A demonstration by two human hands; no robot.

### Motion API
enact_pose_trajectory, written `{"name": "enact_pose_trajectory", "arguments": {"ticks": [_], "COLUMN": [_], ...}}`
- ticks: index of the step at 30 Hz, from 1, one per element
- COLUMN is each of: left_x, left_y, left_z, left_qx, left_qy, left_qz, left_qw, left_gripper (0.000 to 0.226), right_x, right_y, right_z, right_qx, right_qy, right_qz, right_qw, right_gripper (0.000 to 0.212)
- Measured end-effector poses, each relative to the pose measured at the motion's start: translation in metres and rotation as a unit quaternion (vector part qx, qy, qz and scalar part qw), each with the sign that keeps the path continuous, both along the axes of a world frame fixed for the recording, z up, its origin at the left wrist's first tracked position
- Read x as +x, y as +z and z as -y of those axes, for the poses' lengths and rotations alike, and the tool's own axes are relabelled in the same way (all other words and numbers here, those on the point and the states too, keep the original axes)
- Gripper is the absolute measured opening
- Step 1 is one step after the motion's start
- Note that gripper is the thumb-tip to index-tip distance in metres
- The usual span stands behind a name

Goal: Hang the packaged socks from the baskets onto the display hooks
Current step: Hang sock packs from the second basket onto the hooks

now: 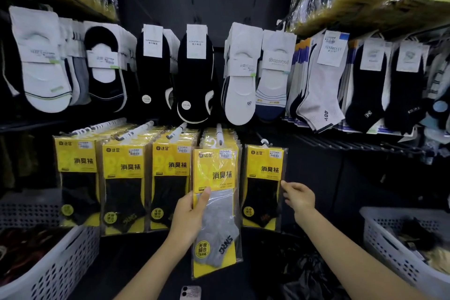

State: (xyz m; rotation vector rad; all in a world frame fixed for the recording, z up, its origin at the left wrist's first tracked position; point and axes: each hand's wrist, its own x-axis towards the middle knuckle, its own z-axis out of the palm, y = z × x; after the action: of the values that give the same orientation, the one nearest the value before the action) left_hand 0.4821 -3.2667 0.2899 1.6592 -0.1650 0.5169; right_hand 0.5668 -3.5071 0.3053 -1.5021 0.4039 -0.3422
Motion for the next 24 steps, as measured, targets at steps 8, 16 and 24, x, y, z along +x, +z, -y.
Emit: {"name": "enact_pose_trajectory", "arguments": {"ticks": [8,16,24], "left_x": [-0.002,0.011,0.028], "left_y": [-0.003,0.006,0.021], "left_z": [0.041,0.072,0.095], "left_qx": [0.024,-0.005,-0.007], "left_qy": [-0.091,-0.149,-0.158], "left_qz": [-0.028,-0.091,-0.130], "left_qw": [0.995,0.985,0.979], "left_gripper": [0.049,0.035,0.053], "right_x": [-0.059,-0.064,-0.028], "right_y": [0.013,0.009,0.026], "right_z": [-0.036,-0.018,-0.001], "right_qx": [0.020,0.076,0.003], "right_qy": [0.234,0.080,0.018], "right_qz": [0.077,0.116,0.132], "right_qw": [0.969,0.987,0.991], "right_gripper": [0.028,0.016,0.009]}}
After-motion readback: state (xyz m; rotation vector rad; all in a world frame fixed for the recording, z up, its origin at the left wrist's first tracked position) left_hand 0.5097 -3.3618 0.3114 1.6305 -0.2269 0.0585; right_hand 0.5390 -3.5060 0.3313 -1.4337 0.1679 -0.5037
